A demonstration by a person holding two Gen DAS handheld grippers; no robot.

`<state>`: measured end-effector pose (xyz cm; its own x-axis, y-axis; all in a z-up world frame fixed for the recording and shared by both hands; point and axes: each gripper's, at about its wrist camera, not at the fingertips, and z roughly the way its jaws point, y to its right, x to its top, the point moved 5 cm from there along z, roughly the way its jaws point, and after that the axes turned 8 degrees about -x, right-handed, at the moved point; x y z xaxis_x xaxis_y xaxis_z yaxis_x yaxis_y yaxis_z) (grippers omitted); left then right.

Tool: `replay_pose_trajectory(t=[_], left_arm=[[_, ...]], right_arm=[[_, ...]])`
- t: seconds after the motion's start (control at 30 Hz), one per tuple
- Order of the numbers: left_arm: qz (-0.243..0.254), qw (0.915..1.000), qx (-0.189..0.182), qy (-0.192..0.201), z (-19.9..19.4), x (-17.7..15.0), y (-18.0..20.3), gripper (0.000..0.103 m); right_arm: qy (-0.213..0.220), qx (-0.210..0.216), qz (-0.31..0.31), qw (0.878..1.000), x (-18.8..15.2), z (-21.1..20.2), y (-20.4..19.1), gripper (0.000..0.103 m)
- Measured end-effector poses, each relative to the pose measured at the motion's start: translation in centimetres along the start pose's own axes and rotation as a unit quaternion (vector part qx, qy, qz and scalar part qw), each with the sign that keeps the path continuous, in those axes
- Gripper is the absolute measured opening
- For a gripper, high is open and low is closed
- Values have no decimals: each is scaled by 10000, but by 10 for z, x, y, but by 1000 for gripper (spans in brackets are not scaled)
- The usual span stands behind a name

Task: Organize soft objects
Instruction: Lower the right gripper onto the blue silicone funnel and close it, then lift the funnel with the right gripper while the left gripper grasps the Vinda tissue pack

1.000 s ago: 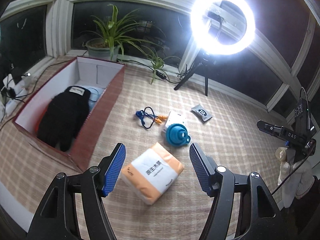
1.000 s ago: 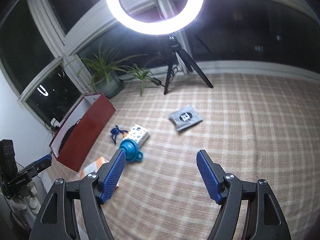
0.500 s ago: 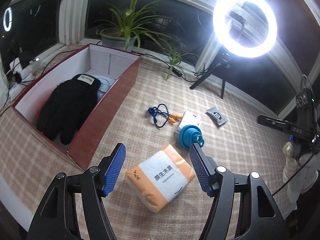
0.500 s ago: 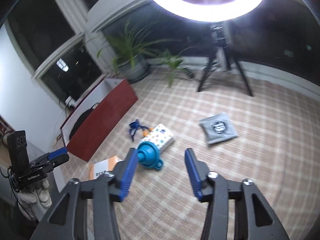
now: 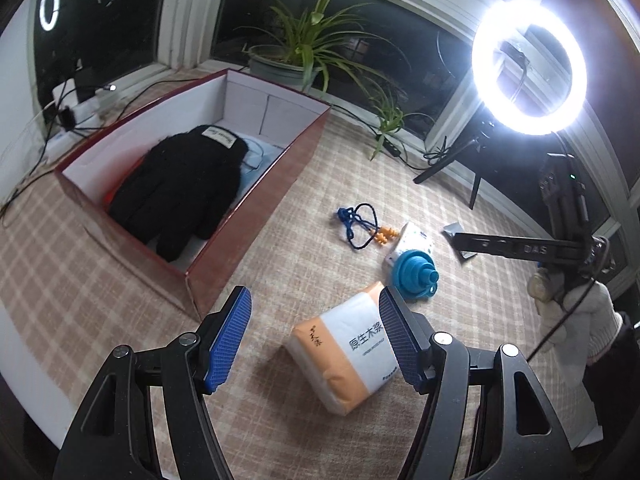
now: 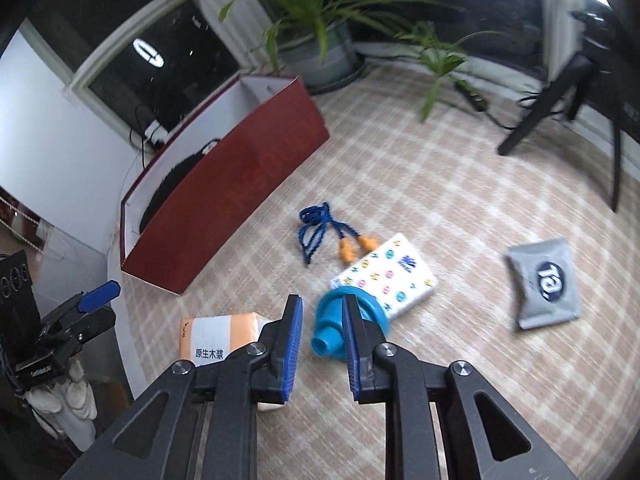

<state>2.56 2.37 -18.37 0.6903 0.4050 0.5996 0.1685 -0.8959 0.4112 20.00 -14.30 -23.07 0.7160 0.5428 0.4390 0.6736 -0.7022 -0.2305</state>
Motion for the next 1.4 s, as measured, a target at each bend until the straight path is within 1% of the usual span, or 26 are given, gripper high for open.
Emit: replay_pose_trajectory(t=[0.23, 0.37, 0.5, 0.53, 0.8, 0.9, 0.97, 1.1, 1.17, 1.2, 1.27, 1.33, 1.4], left_arm=[[-50, 10000, 15, 4, 0, 0, -3, 66], [-5, 10000, -2, -13, 2, 2, -1, 66], [38, 10000, -32, -47, 5, 3, 2, 66], [43, 10000, -42, -56, 6, 3, 3, 66], [223, 9996, -133, -114, 14, 10, 15, 66], [331, 9992, -187, -157, 19, 11, 24, 66], [398, 9987, -236, -197, 24, 12, 29, 66], [534, 9977, -316, -288, 32, 11, 41, 66], [617, 9969, -344, -340, 37, 12, 47, 66], [680, 9963, -364, -378, 41, 13, 52, 66], [797, 9950, -408, -435, 47, 14, 59, 66], [985, 9929, -436, -508, 54, 17, 68, 66], [1183, 9903, -460, -571, 62, 19, 78, 66]], right_arm=[[-267, 105, -281, 9992, 4, 27, -23, 17], [-367, -8, -485, 9981, 2, 37, -31, 17], [-504, -168, -592, 9968, -6, 43, -28, 17], [-524, -200, -602, 9966, -8, 43, -27, 16], [-387, -342, -536, 9972, -27, 12, 2, 15], [-340, -561, -445, 9969, -37, 1, 19, 15], [-300, -798, -268, 9960, -45, -8, 38, 15], [-178, -802, 103, 9966, -60, -23, 60, 16], [-34, -906, 227, 9956, -67, -33, 69, 16], [-2, -902, 263, 9956, -68, -34, 71, 18], [95, -829, 365, 9958, -74, -40, 76, 29], [176, -988, 425, 9940, -80, -42, 82, 51], [350, -1135, 499, 9917, -87, -46, 86, 54]])
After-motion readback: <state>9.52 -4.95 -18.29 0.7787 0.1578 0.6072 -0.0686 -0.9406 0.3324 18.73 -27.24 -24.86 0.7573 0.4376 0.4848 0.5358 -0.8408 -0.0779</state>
